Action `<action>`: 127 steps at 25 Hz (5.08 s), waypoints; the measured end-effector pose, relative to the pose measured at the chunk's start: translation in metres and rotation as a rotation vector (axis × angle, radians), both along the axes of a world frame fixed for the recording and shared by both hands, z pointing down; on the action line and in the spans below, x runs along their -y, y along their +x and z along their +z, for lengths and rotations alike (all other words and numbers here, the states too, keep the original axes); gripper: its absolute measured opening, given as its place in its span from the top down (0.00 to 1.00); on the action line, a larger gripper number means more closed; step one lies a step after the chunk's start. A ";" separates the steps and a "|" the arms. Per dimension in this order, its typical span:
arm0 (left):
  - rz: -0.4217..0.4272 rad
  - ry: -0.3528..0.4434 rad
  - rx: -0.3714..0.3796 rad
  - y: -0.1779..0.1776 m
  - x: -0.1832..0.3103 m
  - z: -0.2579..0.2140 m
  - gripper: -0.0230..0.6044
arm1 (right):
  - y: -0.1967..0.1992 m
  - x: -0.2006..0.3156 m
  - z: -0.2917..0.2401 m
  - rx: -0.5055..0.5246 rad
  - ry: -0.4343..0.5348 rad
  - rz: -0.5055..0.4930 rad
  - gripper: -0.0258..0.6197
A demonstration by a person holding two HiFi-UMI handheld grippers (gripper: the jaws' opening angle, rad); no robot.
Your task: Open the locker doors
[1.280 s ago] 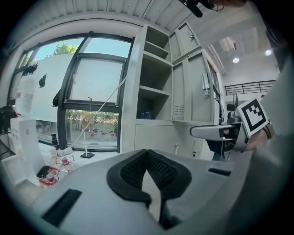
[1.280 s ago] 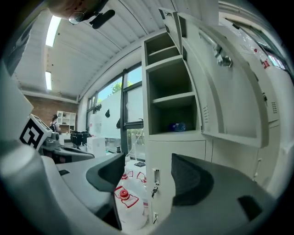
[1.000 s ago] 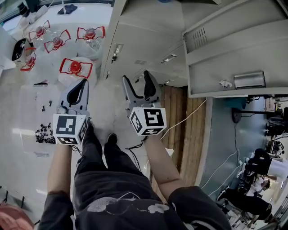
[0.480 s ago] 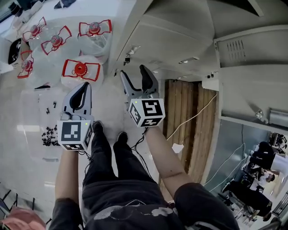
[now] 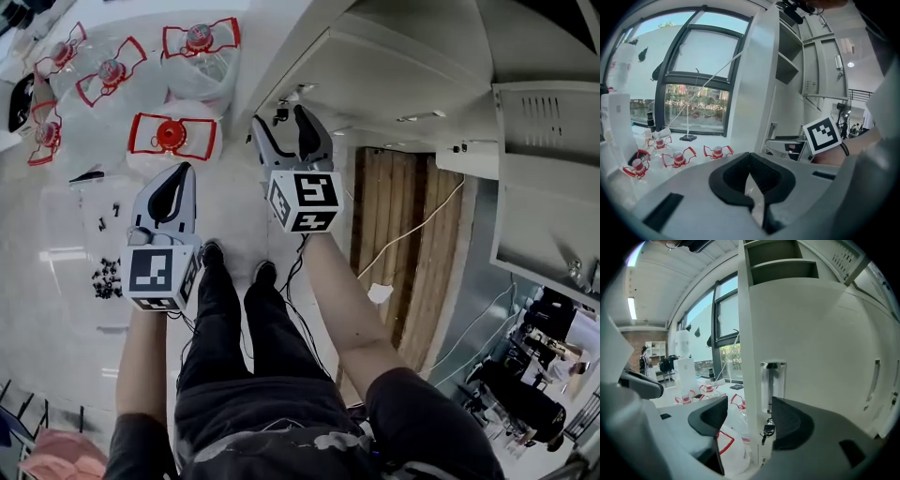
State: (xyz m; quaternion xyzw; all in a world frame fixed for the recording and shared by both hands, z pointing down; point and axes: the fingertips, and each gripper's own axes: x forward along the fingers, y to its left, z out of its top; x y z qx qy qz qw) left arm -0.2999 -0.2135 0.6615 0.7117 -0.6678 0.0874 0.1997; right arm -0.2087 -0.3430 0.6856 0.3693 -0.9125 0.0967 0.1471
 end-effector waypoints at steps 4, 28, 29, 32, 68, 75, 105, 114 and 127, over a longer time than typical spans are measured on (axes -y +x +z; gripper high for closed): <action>0.010 0.002 -0.019 0.000 0.005 0.006 0.95 | -0.006 0.007 0.006 -0.005 0.016 0.015 0.49; 0.121 -0.040 -0.065 0.027 -0.013 0.027 0.95 | -0.003 0.018 -0.002 0.070 0.010 0.188 0.62; 0.126 -0.049 -0.067 0.029 -0.016 0.029 0.95 | 0.000 0.016 -0.001 0.068 0.001 0.201 0.63; 0.134 -0.053 -0.063 0.036 -0.022 0.029 0.95 | 0.009 0.010 0.000 0.063 -0.021 0.238 0.67; 0.092 -0.023 -0.048 0.143 -0.081 0.004 0.95 | 0.111 -0.073 0.002 0.042 -0.055 0.138 0.72; 0.069 -0.021 -0.045 0.165 -0.094 0.004 0.95 | 0.136 -0.086 0.001 -0.013 -0.015 0.119 0.72; 0.064 0.037 -0.005 0.243 -0.095 -0.040 0.95 | 0.270 -0.105 0.004 -0.082 0.002 0.136 0.82; 0.119 0.024 -0.034 0.268 -0.090 -0.031 0.95 | 0.297 -0.100 0.005 -0.095 0.022 0.179 0.82; 0.117 0.026 -0.052 0.259 -0.108 -0.032 0.95 | 0.318 -0.093 0.005 -0.160 0.019 0.235 0.81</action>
